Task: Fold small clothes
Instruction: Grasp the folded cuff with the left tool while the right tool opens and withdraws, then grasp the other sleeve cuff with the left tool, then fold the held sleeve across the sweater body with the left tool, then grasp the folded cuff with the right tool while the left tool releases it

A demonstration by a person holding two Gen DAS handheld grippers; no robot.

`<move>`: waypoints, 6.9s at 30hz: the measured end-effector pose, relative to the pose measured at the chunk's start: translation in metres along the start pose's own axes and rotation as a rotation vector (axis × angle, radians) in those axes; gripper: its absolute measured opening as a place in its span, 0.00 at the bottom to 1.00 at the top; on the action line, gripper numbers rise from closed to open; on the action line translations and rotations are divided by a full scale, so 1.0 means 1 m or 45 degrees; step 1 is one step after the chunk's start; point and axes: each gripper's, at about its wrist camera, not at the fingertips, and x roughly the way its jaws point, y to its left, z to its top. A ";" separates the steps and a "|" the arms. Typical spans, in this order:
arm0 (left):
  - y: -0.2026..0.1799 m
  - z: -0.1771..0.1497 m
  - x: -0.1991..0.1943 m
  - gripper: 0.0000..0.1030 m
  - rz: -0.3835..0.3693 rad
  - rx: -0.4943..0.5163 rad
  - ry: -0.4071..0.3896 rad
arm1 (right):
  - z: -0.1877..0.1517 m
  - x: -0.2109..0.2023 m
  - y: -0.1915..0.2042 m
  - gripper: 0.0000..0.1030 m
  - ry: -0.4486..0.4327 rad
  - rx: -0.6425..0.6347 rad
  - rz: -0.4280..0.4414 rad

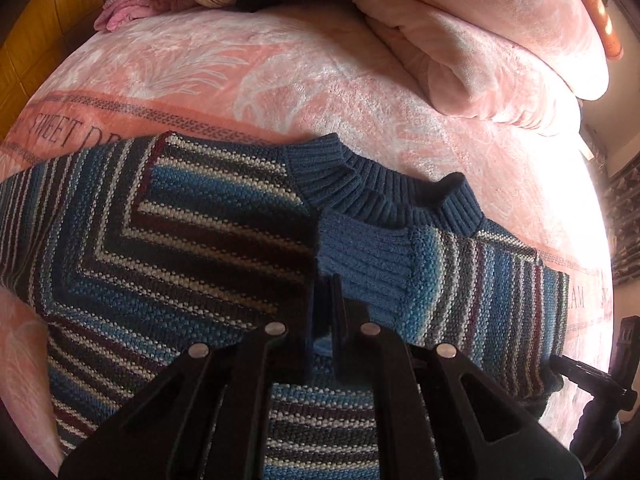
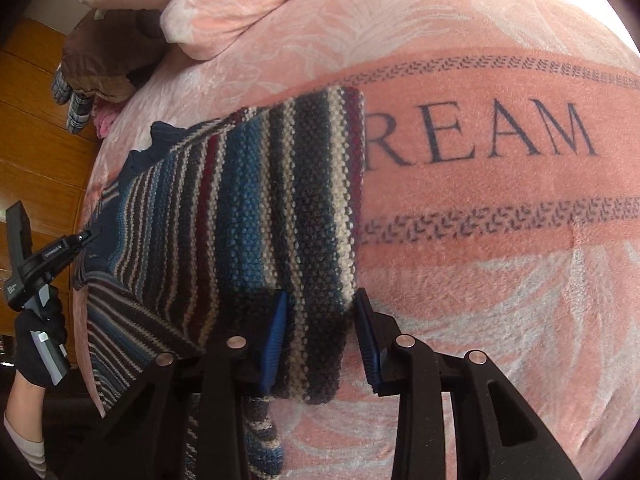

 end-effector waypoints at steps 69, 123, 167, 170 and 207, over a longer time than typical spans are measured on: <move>0.473 -0.046 -0.058 0.62 -0.054 -0.987 -0.093 | -0.055 0.015 0.195 0.53 -0.004 -0.093 -0.092; 0.162 -0.025 0.002 0.25 -0.406 0.009 -0.049 | -0.045 0.033 0.186 0.53 0.043 -0.170 -0.176; 0.285 0.004 -0.037 0.51 -0.308 -0.198 -0.102 | -0.001 0.191 0.405 0.39 0.221 0.025 0.187; 0.280 0.006 -0.040 0.53 -0.301 -0.181 -0.121 | -0.001 0.187 0.411 0.18 0.211 0.003 0.188; 0.240 0.005 -0.022 0.54 -0.142 -0.073 -0.089 | 0.015 0.119 0.436 0.46 0.011 -0.574 -0.173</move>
